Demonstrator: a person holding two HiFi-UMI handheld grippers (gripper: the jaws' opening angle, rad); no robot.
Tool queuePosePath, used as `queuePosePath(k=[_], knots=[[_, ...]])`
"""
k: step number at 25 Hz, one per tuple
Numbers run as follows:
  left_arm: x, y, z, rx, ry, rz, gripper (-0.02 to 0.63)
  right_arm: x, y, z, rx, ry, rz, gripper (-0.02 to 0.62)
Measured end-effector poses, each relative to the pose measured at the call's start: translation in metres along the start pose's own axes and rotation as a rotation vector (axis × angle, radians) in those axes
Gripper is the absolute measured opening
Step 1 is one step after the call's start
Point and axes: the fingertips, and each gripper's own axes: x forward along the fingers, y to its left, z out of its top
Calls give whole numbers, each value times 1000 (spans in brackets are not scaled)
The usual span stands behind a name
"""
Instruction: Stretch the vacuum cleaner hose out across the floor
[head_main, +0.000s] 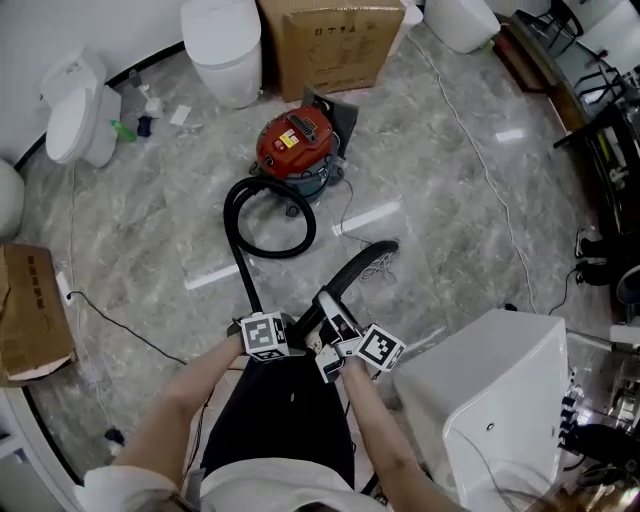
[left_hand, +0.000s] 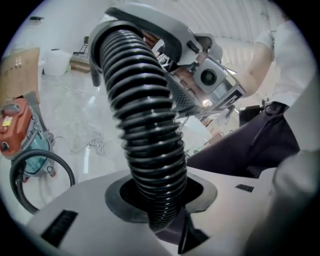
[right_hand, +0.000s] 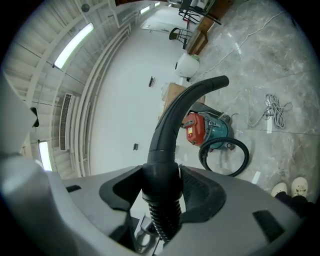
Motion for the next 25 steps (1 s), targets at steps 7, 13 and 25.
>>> queuePosePath(k=[7,13,25], knots=[[-40,-53,30,49,-67,-22,149,1,96,-10,-123,59,124,241],[-76,-74,37,59,-58,14,147,-1,133,-18,-128,73,135,241],[-106,-100,30,70,-144,-58,147,6,159,-38,-98,56,214,241]])
